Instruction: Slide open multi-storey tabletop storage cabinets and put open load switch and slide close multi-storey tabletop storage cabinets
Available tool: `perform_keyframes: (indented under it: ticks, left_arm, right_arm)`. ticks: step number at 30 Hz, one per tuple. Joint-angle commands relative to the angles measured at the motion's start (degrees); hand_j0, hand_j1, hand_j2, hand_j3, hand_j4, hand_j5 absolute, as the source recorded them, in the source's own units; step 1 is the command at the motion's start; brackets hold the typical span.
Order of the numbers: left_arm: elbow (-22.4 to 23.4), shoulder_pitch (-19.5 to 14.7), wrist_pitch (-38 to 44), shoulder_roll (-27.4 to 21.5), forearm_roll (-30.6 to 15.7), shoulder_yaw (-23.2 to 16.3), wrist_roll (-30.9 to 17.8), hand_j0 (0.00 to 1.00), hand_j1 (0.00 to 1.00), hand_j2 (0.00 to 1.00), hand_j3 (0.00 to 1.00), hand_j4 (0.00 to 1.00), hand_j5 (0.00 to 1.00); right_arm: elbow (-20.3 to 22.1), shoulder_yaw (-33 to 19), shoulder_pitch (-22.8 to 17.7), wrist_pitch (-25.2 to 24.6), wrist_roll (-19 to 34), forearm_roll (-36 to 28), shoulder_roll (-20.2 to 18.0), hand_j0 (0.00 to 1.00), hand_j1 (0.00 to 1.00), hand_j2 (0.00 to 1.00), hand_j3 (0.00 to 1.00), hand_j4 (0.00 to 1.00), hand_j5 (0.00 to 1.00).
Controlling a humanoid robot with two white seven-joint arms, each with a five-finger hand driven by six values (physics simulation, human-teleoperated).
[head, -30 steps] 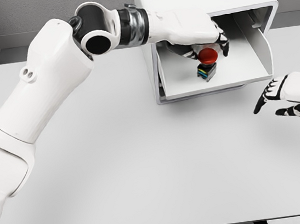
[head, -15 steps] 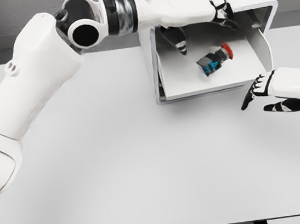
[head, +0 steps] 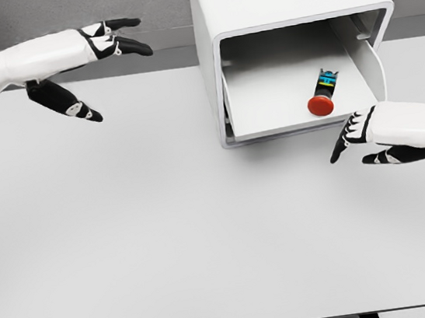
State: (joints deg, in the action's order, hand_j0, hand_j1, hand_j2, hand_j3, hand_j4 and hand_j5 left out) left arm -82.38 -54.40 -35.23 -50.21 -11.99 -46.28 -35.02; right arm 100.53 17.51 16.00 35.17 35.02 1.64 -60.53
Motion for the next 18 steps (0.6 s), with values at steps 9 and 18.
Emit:
perform_keyframes:
  ticks: [9, 18]
  left_arm:
    - [-0.3, 5.2, 0.2, -0.2, 6.7, -3.5, 0.0, 1.00, 1.00, 1.00, 1.00, 1.00, 1.00]
    - [-0.3, 5.4, 0.2, -0.2, 7.1, -3.5, 0.0, 1.00, 1.00, 1.00, 1.00, 1.00, 1.00]
  right_arm:
    - [-2.1, 1.5, 2.4, -0.2, 0.0, 3.5, 3.2, 0.65, 0.65, 0.65, 0.65, 0.65, 0.65]
    - [-7.5, 5.1, 7.5, -0.2, 0.0, 4.4, 5.9, 0.67, 0.67, 0.67, 0.67, 0.67, 0.67]
